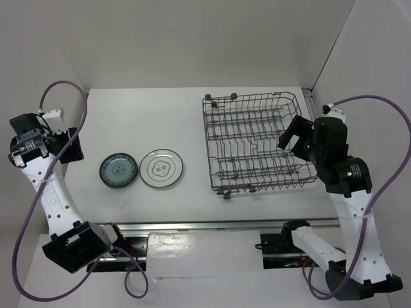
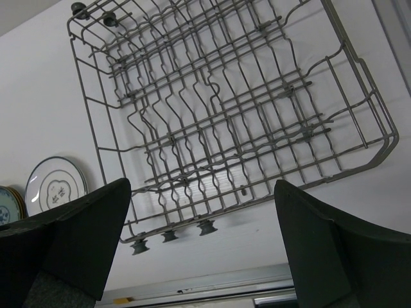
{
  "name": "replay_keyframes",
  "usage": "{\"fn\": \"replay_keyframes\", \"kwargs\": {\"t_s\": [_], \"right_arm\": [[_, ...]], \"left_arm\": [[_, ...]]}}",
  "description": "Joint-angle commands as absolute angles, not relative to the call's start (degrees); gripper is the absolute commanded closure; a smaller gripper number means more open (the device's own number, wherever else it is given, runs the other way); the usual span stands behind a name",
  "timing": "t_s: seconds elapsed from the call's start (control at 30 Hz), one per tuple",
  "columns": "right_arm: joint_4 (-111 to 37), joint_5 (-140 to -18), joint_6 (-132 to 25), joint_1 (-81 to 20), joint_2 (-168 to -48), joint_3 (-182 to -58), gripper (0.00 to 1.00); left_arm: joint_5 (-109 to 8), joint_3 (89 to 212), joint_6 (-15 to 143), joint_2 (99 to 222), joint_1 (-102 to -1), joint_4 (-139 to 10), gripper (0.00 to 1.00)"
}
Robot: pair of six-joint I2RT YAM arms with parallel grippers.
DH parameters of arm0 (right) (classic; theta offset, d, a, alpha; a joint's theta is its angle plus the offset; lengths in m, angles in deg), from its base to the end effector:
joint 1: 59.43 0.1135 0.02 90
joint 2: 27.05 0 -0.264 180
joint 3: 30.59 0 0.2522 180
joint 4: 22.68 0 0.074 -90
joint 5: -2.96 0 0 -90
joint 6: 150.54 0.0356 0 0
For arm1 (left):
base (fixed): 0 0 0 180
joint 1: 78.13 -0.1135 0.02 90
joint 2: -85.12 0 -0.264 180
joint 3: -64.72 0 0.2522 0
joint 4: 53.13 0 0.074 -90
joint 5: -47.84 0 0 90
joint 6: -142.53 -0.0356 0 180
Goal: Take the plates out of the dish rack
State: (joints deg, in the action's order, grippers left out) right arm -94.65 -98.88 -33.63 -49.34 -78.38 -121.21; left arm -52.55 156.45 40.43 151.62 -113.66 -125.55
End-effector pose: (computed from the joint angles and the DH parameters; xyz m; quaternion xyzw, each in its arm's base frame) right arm 0.1409 0.0177 0.4206 0.1766 0.8562 0.0655 0.4811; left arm 0.1803 0.1209 0.3831 -0.1559 0.9146 0.0696 0.3666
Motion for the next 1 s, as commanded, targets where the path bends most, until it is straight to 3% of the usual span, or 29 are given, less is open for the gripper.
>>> {"fn": "replay_keyframes", "kwargs": {"t_s": [0.0,0.97], "right_arm": [[-95.32,-99.88,-34.79,-49.49,-78.12,-120.82,0.0],[-100.77,-100.4,-34.89,-49.49,-71.79,-120.82,0.0]], "left_arm": [[-52.45,158.81,39.96,149.64,-113.55,-125.61,0.24],[-55.08,153.01,34.34,140.76,-113.55,-129.03,0.24]]}}
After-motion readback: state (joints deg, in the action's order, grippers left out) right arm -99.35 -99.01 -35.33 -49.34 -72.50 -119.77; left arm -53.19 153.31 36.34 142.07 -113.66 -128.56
